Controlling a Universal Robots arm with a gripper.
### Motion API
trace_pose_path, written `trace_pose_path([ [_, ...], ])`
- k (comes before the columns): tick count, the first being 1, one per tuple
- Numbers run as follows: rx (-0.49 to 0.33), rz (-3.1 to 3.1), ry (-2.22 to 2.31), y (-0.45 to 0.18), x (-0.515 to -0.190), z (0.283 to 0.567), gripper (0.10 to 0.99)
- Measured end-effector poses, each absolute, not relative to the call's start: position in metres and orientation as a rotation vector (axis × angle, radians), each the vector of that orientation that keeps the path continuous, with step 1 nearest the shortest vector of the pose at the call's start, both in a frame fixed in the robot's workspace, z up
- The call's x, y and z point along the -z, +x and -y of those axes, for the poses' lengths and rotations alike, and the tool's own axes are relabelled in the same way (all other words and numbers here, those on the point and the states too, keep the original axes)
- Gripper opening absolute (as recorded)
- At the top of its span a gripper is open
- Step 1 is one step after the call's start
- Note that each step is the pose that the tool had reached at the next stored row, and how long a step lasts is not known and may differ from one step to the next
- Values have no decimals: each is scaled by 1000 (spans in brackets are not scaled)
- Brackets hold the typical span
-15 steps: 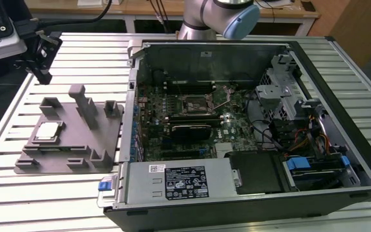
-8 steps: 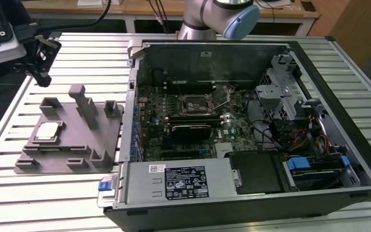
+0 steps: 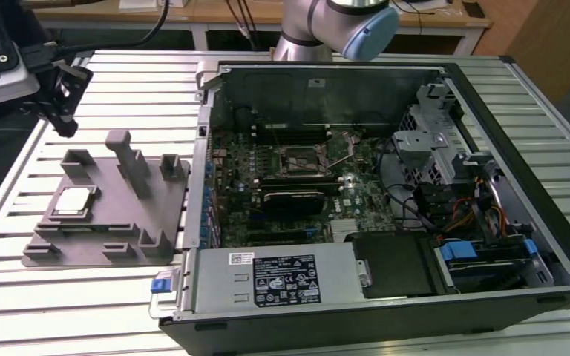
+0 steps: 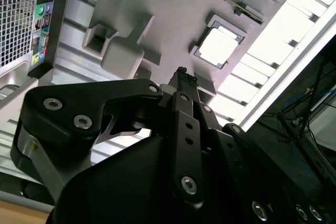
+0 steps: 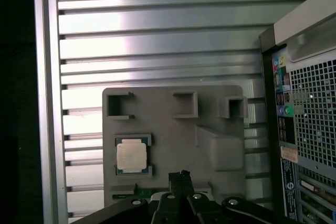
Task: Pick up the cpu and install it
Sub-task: 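Reach for the cpu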
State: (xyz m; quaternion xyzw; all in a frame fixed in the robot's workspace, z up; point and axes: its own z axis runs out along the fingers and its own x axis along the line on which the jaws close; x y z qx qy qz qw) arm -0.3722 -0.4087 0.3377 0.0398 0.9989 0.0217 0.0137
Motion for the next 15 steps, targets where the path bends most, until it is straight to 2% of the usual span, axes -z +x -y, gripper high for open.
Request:
trace_pose_path([
  [15,-68,-3111,124,-379,-326,411,106],
])
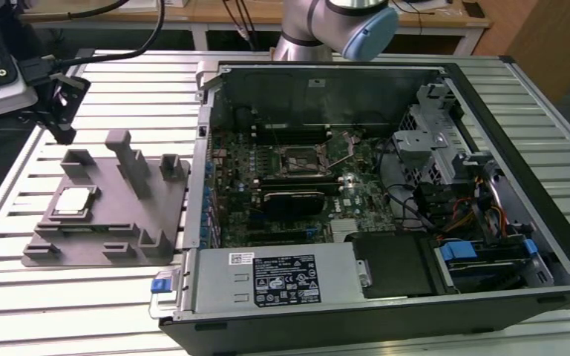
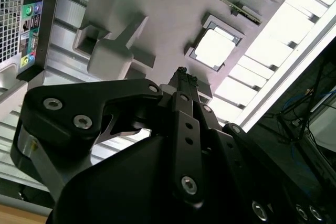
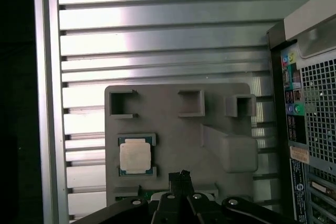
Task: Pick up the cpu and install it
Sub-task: 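Reach for the cpu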
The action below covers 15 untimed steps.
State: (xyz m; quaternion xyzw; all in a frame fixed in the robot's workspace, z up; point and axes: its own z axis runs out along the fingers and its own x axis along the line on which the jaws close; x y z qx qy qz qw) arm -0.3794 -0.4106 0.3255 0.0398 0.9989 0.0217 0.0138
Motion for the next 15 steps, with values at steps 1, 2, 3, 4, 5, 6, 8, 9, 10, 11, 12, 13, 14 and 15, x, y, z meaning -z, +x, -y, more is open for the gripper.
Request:
trace_pose_path([
  [1,-68,-3111,124,-380,-325,411,106],
  [2,-68,-3111,124,-380,-324,411,106],
  [3,-68,-3111,124,-381,-323,411,106],
  [4,-68,-3111,124,-382,-322,411,106],
  [5,-68,-3111,124,-382,-321,411,106],
  [6,-68,-3111,124,-383,-320,411,106],
  [8,-68,-3111,124,-385,-318,411,106],
  [9,-68,-3111,124,-386,-317,411,106],
  [10,-68,-3111,124,-387,-316,412,106],
  [11,-68,-3111,124,-387,-314,412,106],
  [12,-68,-3111,124,-388,-313,412,106],
  [13,-68,-3111,124,-389,-312,412,106],
  [14,-68,-3111,124,-389,-311,412,106],
  [15,-68,-3111,124,-390,-310,412,106],
])
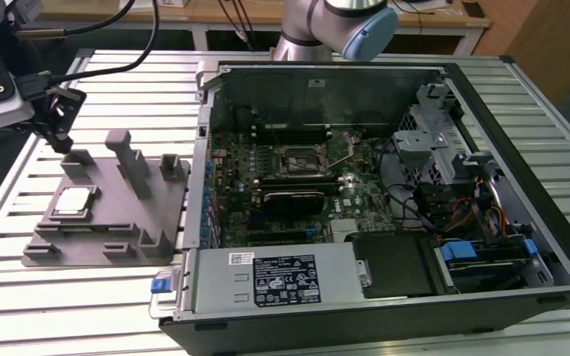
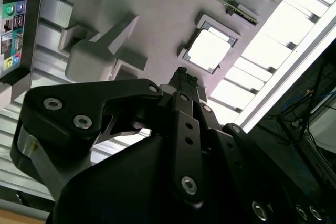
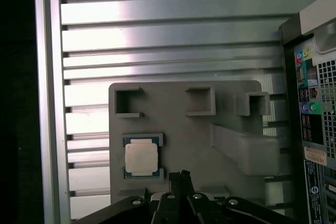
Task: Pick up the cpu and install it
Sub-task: 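Reach for the cpu, then pick up the cpu and move it towards the insertion slot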
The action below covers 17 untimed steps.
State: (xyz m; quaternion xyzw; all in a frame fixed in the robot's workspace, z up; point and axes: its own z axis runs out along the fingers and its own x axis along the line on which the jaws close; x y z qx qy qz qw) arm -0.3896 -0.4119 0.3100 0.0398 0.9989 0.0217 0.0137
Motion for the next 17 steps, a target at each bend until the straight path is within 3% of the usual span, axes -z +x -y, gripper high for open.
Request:
trace_pose_path([
  [17,-68,-3111,124,-393,-309,412,106],
])
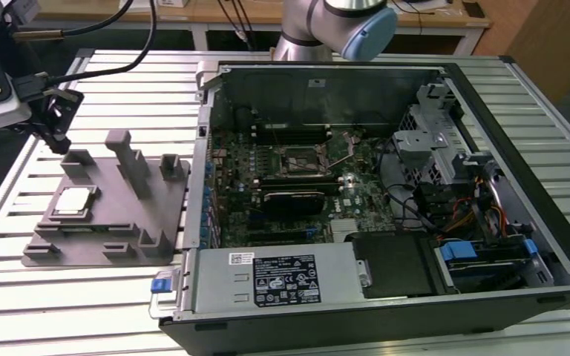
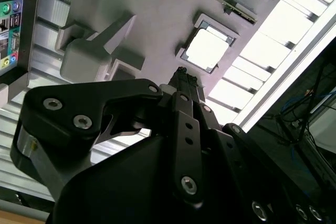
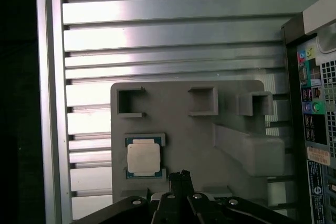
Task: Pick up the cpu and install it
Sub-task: 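Pick up the cpu and move it towards the insertion slot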
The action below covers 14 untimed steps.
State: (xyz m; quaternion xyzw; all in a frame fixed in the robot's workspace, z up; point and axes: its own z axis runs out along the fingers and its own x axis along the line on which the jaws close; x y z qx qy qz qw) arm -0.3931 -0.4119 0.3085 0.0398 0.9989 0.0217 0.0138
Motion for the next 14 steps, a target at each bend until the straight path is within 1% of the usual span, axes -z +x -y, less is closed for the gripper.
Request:
trace_pose_path([
  [14,-68,-3111,124,-402,-300,412,106],
])
